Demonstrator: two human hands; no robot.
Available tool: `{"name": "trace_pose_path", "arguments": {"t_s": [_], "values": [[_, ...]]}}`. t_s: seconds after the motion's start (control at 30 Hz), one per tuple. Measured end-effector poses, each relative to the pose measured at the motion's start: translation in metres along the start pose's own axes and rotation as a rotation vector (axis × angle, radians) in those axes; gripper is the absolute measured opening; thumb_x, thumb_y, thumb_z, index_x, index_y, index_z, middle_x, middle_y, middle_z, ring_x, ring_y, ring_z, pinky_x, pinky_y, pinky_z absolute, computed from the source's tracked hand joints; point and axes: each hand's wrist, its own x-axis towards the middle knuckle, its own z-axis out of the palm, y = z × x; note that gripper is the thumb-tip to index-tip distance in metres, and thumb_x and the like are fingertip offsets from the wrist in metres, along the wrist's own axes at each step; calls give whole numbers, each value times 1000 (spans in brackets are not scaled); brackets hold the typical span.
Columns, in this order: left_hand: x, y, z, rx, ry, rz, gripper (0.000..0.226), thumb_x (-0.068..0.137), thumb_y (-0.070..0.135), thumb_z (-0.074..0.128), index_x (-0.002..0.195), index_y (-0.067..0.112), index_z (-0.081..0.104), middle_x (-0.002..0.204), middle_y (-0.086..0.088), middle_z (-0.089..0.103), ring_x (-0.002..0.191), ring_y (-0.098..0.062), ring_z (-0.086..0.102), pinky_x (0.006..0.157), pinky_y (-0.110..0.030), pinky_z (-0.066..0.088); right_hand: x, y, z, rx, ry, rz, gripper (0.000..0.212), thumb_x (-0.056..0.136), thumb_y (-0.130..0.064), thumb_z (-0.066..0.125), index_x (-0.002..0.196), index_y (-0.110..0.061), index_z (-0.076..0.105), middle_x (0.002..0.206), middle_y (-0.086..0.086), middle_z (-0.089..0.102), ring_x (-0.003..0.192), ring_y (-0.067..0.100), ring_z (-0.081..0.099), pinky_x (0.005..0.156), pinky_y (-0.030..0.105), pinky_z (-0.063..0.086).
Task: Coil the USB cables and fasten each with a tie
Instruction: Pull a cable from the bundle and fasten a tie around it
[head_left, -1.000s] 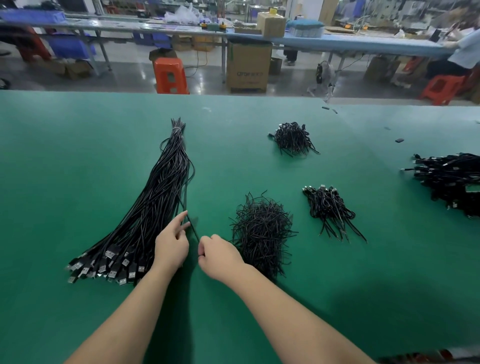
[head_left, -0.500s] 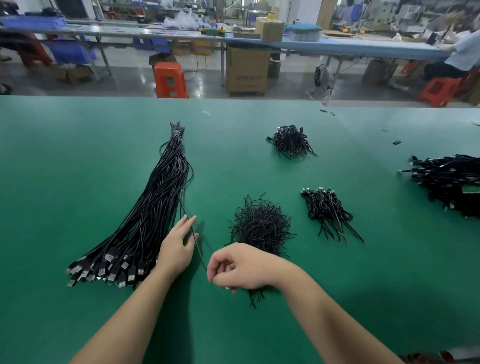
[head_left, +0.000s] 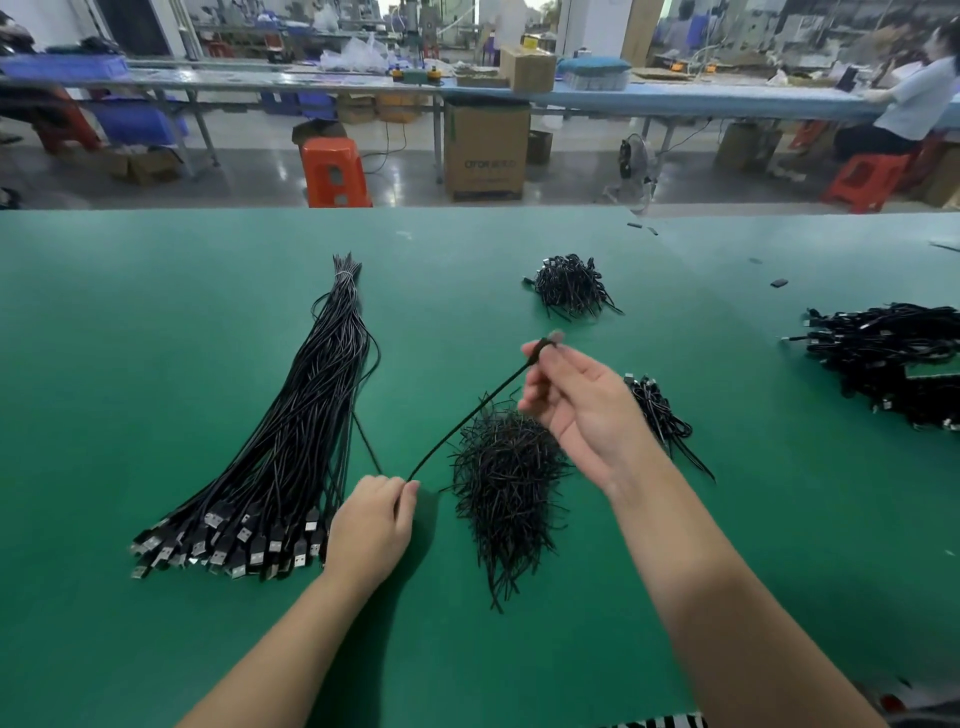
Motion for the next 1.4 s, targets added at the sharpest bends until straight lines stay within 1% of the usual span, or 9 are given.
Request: {"name": "trace_pose_path", "arguments": {"t_s": [0.1,0.3,0.5,0.7,0.87,1.0,1.2,1.3,1.4], "values": [[-2,15,-13,-5,-277,38,49,102,54,30,69,24,50,61,7,55,61,-8,53,55,-28,40,10,-11,-8,-20,120,-75,16,90,-18,66,96,-5,74,74,4,65,64,12,61,63,26,57],[1,17,-38,-127,-667,-59,57,94,71,34,83,28,70,74,5,63,71,-4,56,78,-30,48,23,-22,-12,-202,241,-141,17,99,-19,61,99,-4,69,69,2,67,58,12,61,57,26,56],[2,-11,-46,265,-509,47,46,101,57,36,103,19,63,113,4,48,116,-15,40,97,-36,42,27,-54,-27,-13,318,-212,20,101,-25,59,94,-9,69,67,-2,63,58,8,58,56,23,53],[5,-16,-53,-12,-189,-114,32,104,42,36,83,22,50,100,5,49,83,-20,57,74,-37,44,30,-82,-30,104,357,-281,21,100,-26,59,91,-9,68,67,-2,63,58,8,58,57,22,53],[2,13,-60,131,-529,-34,42,103,49,38,74,21,50,71,4,60,69,-19,59,64,-33,45,34,-82,-21,55,313,-276,18,101,-23,58,96,-8,67,68,-1,66,60,9,61,58,24,54],[4,28,-67,582,-697,23,37,97,60,44,96,24,53,106,-1,67,96,-22,63,79,-34,51,34,-79,-20,-5,251,-245,16,101,-19,57,98,-6,67,73,4,70,63,12,65,60,25,56],[14,41,-113,338,-921,-96,114,63,73,77,155,28,26,156,3,37,138,-20,44,112,-37,40,33,-60,-10,-320,133,-147,20,100,-16,59,106,1,66,83,13,74,64,18,67,63,29,59],[27,67,-140,-32,-692,20,92,67,82,57,145,35,42,136,18,54,112,-1,60,91,-22,53,30,-43,3,-461,16,-66,22,97,-21,63,105,-3,72,80,8,72,64,15,65,63,27,58],[39,96,-152,-446,-451,47,58,84,72,48,127,35,61,111,18,70,97,1,67,89,-34,57,27,-25,17,-658,-75,-97,16,97,-25,66,100,-16,78,66,-6,63,57,10,51,56,22,49]]}}
